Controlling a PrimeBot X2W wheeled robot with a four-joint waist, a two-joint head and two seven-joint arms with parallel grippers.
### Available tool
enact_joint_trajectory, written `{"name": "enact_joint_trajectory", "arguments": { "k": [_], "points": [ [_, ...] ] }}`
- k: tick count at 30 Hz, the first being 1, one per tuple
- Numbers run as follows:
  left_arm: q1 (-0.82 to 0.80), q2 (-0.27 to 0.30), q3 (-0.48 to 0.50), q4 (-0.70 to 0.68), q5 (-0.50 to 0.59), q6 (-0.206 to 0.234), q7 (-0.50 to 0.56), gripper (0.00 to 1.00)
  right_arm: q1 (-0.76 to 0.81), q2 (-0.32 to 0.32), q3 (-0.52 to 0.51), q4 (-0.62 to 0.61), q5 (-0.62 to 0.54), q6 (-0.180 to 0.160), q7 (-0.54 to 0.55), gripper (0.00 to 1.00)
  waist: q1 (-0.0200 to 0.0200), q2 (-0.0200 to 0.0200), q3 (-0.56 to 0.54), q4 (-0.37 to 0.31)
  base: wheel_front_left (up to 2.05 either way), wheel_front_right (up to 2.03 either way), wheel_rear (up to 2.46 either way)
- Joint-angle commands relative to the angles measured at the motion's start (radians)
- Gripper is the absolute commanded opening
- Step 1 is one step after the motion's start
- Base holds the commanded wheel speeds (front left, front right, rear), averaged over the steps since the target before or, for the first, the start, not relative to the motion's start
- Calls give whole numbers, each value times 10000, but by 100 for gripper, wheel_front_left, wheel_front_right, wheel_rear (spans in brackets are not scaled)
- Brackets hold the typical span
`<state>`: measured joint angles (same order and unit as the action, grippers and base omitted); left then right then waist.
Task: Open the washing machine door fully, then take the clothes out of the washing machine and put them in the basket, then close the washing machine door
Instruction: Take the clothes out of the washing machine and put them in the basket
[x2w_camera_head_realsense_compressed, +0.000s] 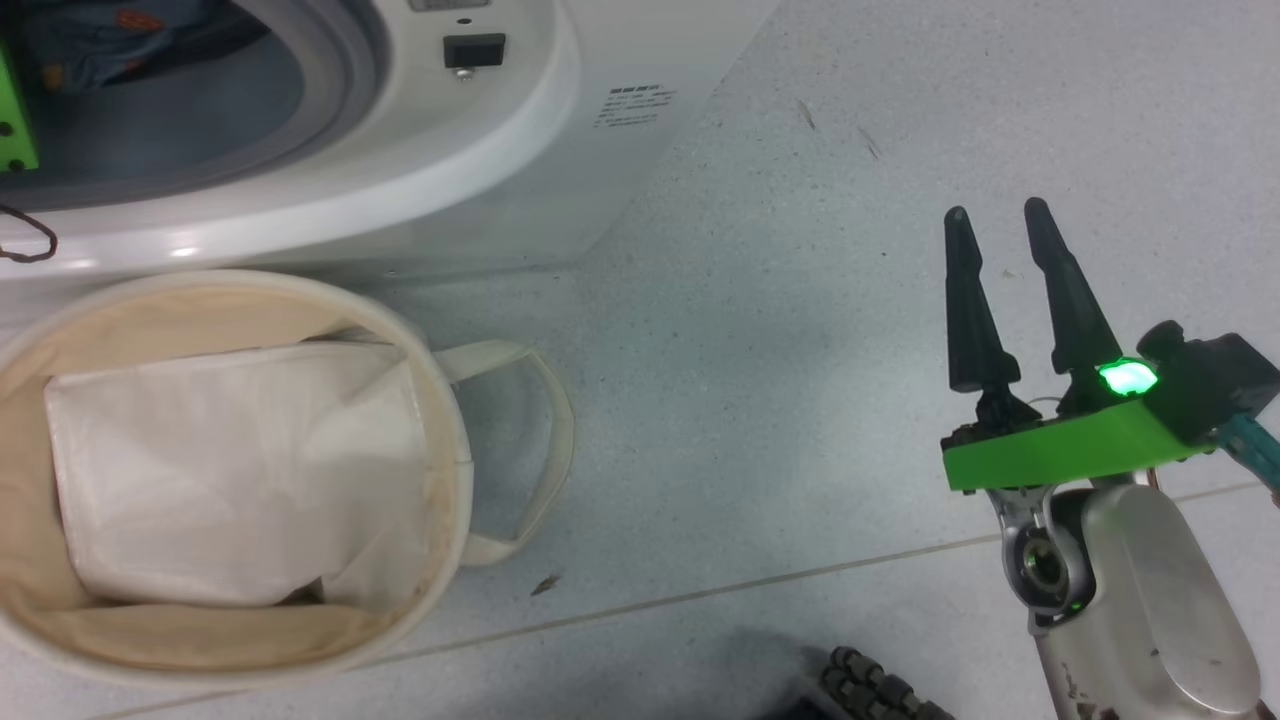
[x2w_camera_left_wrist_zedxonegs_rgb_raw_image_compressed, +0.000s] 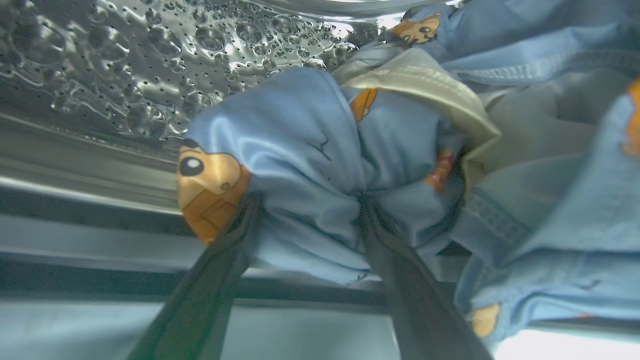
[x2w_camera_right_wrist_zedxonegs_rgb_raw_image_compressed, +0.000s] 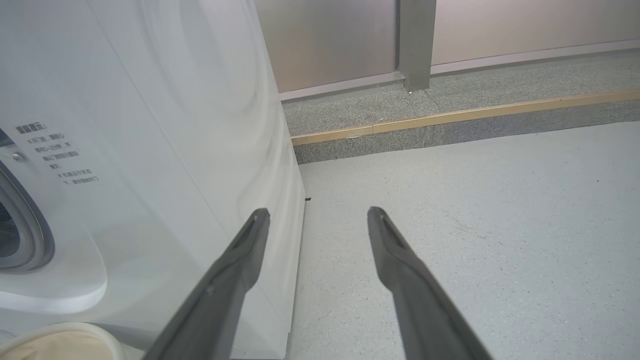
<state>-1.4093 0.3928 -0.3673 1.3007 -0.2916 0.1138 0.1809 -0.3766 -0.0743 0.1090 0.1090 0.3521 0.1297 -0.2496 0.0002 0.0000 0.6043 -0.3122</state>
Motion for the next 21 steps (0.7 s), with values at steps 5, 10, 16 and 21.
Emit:
{"name": "enact_joint_trajectory", "arguments": {
  "k": [5, 10, 16, 21],
  "points": [
    [-136, 560, -106, -129, 108, -172, -186, 0, 21, 46, 24, -340, -37, 10, -122, 100, -2, 0, -42, -7, 0, 0, 0],
    [153, 534, -132, -117, 34, -117, -647, 0, 70, 55, 70, -208, -39, 10, -122, 100, -2, 0, -372, 6, 0, 0, 0],
    [802, 339, -101, -110, -168, -247, -1470, 0, 189, 1, 157, 43, 10, 10, -122, 100, -2, 0, -1082, 91, 0, 0, 0],
    [1549, 110, -290, -108, -114, -303, -2510, 0, 396, -60, 262, 303, 25, 10, -122, 100, -2, 0, -1880, 238, 0, 0, 0]
  ]
}}
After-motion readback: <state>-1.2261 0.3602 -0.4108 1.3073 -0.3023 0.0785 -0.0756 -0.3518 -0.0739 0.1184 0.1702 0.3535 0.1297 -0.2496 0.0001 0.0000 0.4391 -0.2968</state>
